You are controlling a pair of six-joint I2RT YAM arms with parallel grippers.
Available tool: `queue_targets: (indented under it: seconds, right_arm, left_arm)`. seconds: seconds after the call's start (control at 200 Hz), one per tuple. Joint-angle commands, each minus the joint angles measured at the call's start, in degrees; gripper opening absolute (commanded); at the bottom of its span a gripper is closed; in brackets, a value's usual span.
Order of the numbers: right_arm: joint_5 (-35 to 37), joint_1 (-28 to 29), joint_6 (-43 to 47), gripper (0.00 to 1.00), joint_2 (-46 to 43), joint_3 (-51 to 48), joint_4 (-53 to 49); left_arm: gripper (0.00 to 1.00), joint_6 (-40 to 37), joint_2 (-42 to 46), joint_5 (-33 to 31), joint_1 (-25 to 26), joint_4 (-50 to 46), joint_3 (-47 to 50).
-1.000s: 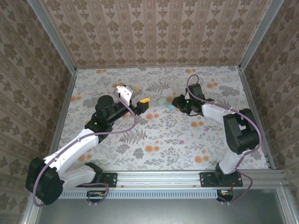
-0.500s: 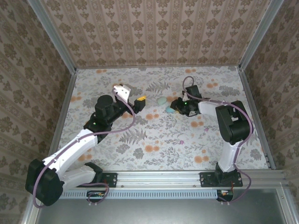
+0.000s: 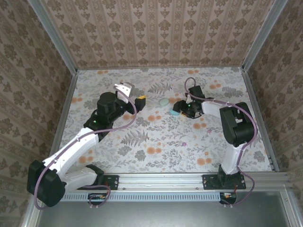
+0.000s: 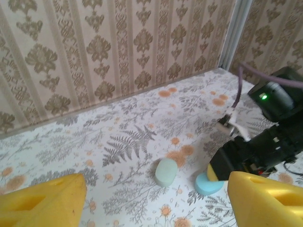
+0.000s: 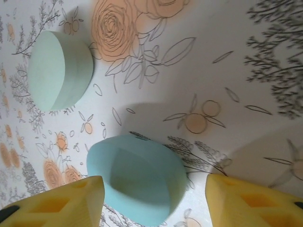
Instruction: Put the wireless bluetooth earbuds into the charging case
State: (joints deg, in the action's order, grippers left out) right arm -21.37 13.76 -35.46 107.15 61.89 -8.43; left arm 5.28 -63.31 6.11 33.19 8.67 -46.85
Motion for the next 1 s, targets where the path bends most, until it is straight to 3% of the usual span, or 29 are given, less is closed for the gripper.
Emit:
queue_targets:
  seconds: [0.0, 0.155, 0.395, 0.745, 0.995]
  right_arm:
    - [4.1, -0.3, 2.6, 0.63, -3.8, 1.1, -5.2]
    - [4.8, -0.2, 2.7, 0.65, -10.2, 0.5, -6.8]
    - [3.3, 1.1, 2.2, 0.65, -18.9, -0.4, -8.7]
    - [3.6, 1.4, 1.0, 0.67, -27.0, -3.7, -10.9]
    - [3.9, 1.4, 0.5, 0.67, -30.1, -5.2, -12.6]
  left_arm:
    - [0.79, 2.0, -2.6, -4.2, -1.1, -8.3, -4.9]
    - [0.77, 6.4, -10.7, -6.4, -5.7, -21.8, -11.6]
    - [0.7, 12.5, -27.8, -1.3, -17.2, -33.4, -21.4]
    - [0.73, 3.9, -49.0, -0.7, -23.2, -43.7, -39.1]
    - [0.74, -5.1, -54.3, 11.9, -25.6, -43.9, -42.5]
